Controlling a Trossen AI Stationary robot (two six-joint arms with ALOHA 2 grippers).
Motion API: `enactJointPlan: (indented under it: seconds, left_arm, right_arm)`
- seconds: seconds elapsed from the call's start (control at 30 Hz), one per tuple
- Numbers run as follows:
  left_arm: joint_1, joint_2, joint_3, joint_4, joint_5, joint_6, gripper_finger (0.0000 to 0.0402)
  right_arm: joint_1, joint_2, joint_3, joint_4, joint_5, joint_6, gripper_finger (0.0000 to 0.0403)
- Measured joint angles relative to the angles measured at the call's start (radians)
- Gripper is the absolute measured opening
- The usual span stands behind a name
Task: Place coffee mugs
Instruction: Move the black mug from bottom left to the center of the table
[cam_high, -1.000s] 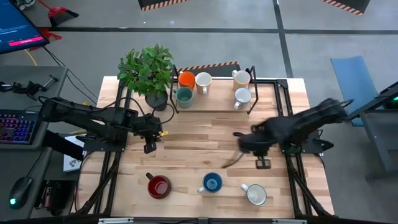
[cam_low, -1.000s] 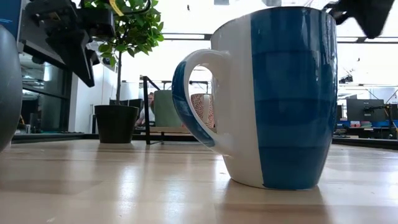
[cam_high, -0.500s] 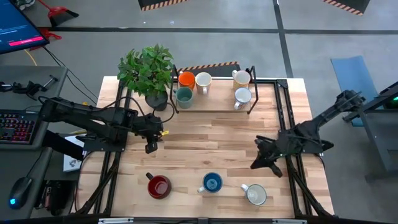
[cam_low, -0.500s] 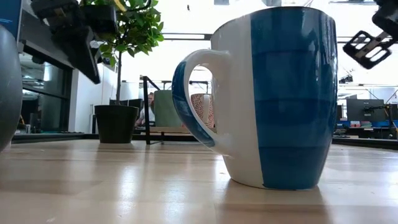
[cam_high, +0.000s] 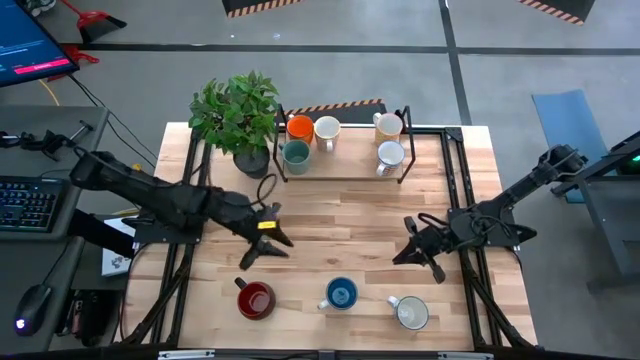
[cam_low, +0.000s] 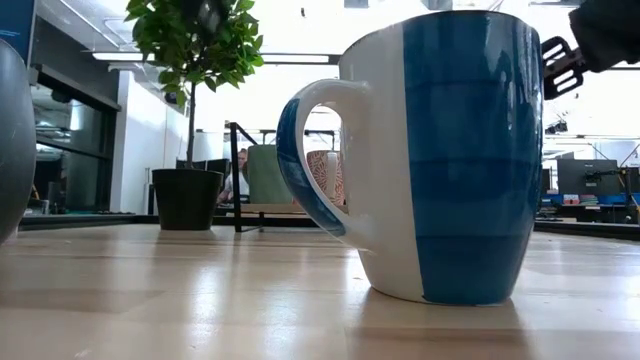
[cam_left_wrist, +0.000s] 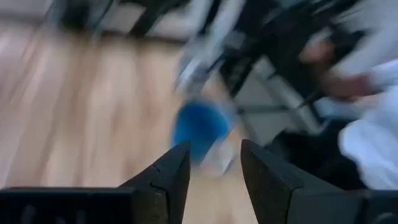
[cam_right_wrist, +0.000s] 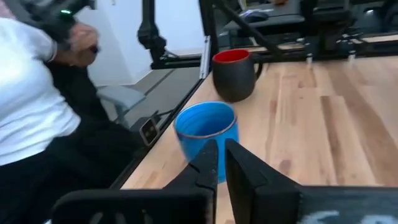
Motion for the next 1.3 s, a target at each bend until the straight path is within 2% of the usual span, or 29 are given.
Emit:
enactJointPlan:
  seconds: [0.07, 0.1, 0.17, 0.27, 0.33, 0.43, 0.5, 0.57, 0.7, 0.8, 0.97, 1.1, 1.3]
  left_arm:
    - [-0.02, 0.006, 0.008, 0.112, 0.045, 0.05, 0.014]
    - [-0.026, 0.003, 0.028, 0.112, 0.068, 0.051, 0.0146]
    - [-0.045, -0.021, 0.093, 0.018, 0.11, 0.022, 0.0157]
    - [-0.097, -0.059, 0.239, -0.237, 0.118, 0.0, 0.0171]
    - [-0.15, -0.062, 0.344, -0.444, 0.066, 0.0, 0.0176]
    - [-0.252, -0.056, 0.459, -0.737, -0.105, -0.045, 0.0177]
    - [-0.311, -0.048, 0.488, -0.854, -0.209, -0.143, 0.0177]
    - [-0.364, -0.035, 0.481, -0.929, -0.248, -0.268, 0.0178]
    - [-0.444, 0.015, 0.465, -1.02, -0.263, -0.498, 0.0178]
    - [-0.475, 0.075, 0.465, -1.067, -0.261, -0.591, 0.0178]
    - [-0.482, 0.194, 0.465, -1.093, -0.322, -0.597, 0.0178]
    - [-0.481, 0.308, 0.465, -1.08, -0.391, -0.542, 0.0178]
    - [-0.482, 0.451, 0.465, -1.051, -0.363, -0.525, 0.0178]
  right_arm:
    - [0.0, 0.0, 0.004, -0.001, 0.021, 0.006, 0.0022]
    - [0.0, 0.0, 0.007, -0.003, 0.025, 0.022, 0.0028]
    - [0.0, 0.0, 0.009, -0.002, 0.025, 0.05, 0.0042]
    - [0.0, 0.0, 0.009, -0.003, 0.025, 0.083, 0.0063]
    - [0.0, 0.0, 0.009, -0.011, 0.023, 0.099, 0.0075]
    - [0.0, 0.0, 0.009, -0.044, 0.013, 0.105, 0.0091]
    - [0.0, 0.001, 0.009, -0.059, 0.015, 0.136, 0.0101]
    - [0.0, 0.001, 0.009, -0.073, 0.026, 0.188, 0.0111]
    - [0.0, 0.001, 0.009, -0.099, 0.029, 0.281, 0.0128]
    - [0.0, 0.001, 0.01, -0.104, 0.029, 0.314, 0.0136]
    - [0.0, 0.001, 0.01, -0.109, 0.029, 0.313, 0.0142]
    - [0.0, 0.001, 0.01, -0.11, 0.029, 0.308, 0.0142]
    - [0.0, 0.001, 0.01, -0.111, 0.03, 0.309, 0.0142]
